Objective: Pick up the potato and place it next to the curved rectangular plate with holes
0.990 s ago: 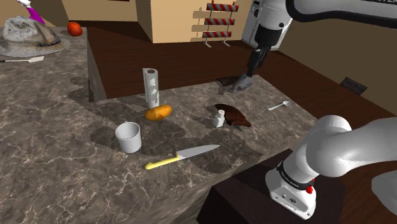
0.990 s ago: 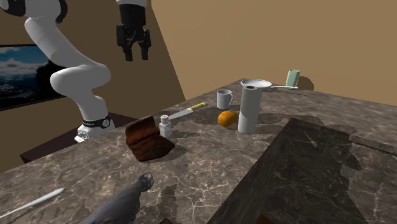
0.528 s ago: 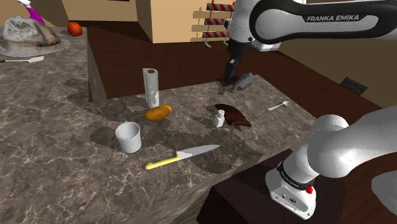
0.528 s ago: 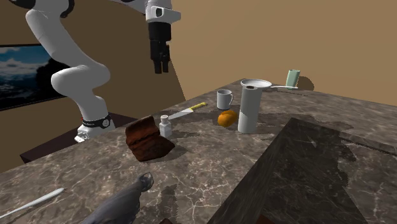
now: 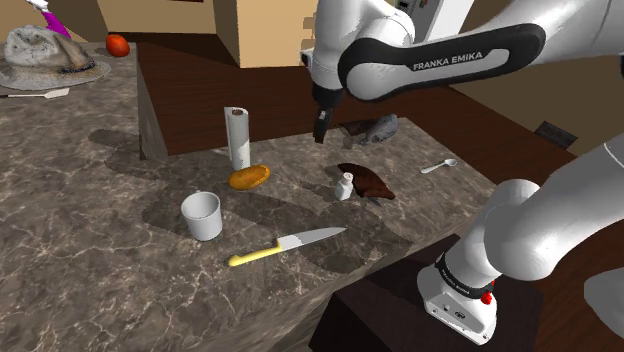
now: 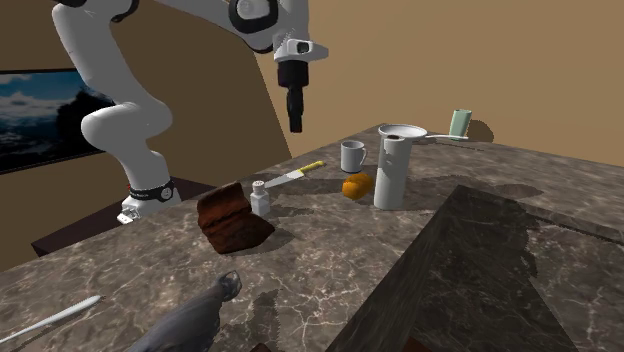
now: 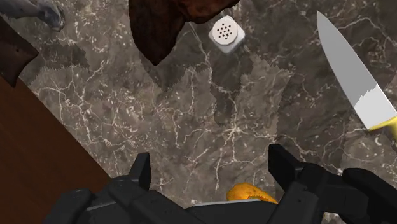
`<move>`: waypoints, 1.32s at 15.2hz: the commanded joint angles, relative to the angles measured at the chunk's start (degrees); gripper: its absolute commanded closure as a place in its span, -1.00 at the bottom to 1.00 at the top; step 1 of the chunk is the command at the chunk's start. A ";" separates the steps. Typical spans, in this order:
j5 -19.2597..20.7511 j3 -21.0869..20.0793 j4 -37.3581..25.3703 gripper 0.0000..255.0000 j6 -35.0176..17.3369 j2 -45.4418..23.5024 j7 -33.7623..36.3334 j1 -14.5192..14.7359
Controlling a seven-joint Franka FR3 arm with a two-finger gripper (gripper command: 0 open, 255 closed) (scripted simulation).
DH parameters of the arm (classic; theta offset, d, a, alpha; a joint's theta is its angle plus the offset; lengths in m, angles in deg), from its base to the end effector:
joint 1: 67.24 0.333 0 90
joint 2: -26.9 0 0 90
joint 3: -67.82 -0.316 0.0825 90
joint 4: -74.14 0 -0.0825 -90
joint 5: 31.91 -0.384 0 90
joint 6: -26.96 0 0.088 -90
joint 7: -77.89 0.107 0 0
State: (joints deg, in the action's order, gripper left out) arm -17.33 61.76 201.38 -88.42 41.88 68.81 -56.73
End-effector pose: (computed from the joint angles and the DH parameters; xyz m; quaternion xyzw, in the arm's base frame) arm 0.4628 0.1249 0.4899 0.9542 0.2684 0.0338 0.1277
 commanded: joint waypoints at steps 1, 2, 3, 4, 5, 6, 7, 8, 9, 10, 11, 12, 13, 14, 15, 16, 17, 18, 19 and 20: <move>1.94 -1.03 -1.00 -1.00 -2.75 -3.39 -0.18 0.53; 2.99 -1.57 -1.70 -1.00 -3.88 -5.13 -0.16 0.80; 4.10 -2.09 -2.44 -1.00 -4.95 -6.89 -0.09 1.08; 5.26 -2.59 -3.23 -1.00 -5.97 -8.65 0.01 1.37; 6.49 -3.07 -4.05 -1.00 -6.94 -10.41 0.15 1.67; 7.77 -3.54 -4.91 -1.00 -7.84 -12.19 0.31 1.99; 9.11 -3.98 -5.80 -1.00 -8.70 -13.97 0.51 2.33; 10.50 -4.39 -6.74 -1.00 -9.49 -15.76 0.73 2.69; 11.93 -4.76 -7.70 -1.00 -10.23 -17.55 0.97 3.09; 13.39 -5.09 -8.71 -1.00 -10.91 -19.35 1.22 3.52; 14.89 -5.37 -9.75 -1.00 -11.54 -21.15 1.48 3.99; 16.41 -5.62 -10.82 -1.00 -12.12 -22.95 1.74 4.49; 17.94 -5.81 -11.92 -1.00 -12.65 -24.75 1.99 5.05; 19.48 -5.97 -13.05 -1.00 -13.14 -26.56 2.24 5.63; 21.02 -6.08 -14.22 -1.00 -13.58 -28.36 2.47 6.25; 22.56 -6.17 -15.41 -1.00 -13.99 -30.16 2.68 6.88; 24.08 -6.18 -16.62 -1.00 -14.37 -31.96 2.86 7.59; 25.59 -6.18 -17.87 -1.00 -14.72 -33.75 3.02 8.29; 27.07 -6.15 -19.14 -1.00 -15.04 -35.55 3.16 9.03; 28.54 -6.09 -20.43 -1.00 -15.35 -37.34 3.25 9.79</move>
State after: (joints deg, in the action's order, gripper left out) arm 9.62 55.68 182.71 -103.62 6.66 71.98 -47.79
